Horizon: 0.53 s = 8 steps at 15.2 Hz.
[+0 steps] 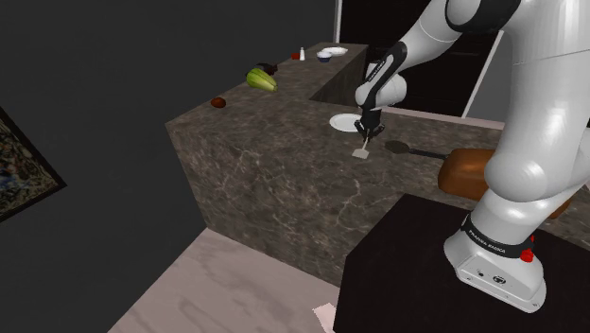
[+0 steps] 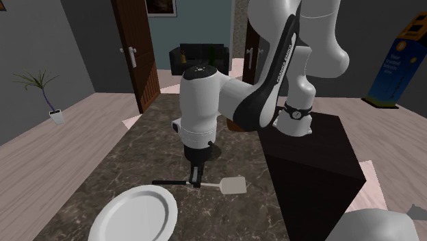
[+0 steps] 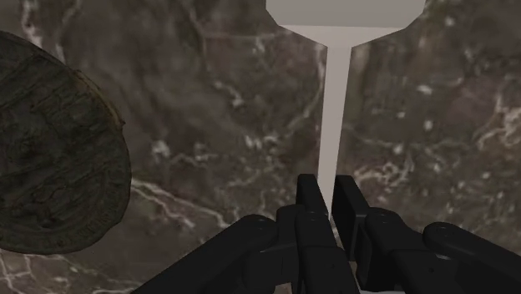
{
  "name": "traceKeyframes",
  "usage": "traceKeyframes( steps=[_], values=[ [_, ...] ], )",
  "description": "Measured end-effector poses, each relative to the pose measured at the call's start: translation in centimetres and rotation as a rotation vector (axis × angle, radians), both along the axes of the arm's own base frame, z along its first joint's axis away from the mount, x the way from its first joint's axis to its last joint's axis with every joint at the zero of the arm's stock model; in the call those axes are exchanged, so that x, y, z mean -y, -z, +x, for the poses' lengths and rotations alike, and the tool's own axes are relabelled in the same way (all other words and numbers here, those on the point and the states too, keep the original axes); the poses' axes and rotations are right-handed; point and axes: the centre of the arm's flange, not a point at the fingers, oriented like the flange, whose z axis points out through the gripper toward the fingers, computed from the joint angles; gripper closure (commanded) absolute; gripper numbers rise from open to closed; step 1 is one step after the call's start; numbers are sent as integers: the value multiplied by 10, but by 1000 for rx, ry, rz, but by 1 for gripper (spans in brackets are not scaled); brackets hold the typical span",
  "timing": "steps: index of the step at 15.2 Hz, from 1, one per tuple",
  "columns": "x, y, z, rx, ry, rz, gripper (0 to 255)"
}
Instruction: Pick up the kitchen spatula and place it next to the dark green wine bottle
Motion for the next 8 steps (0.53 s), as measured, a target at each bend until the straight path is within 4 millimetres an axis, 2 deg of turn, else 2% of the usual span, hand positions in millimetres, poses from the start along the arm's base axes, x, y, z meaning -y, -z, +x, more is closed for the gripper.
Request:
traceKeyframes(
  steps=[5, 8],
  values=[
    [0, 0, 0, 0, 0, 0, 255],
    [1, -11, 1, 0, 0, 0, 255]
  ],
)
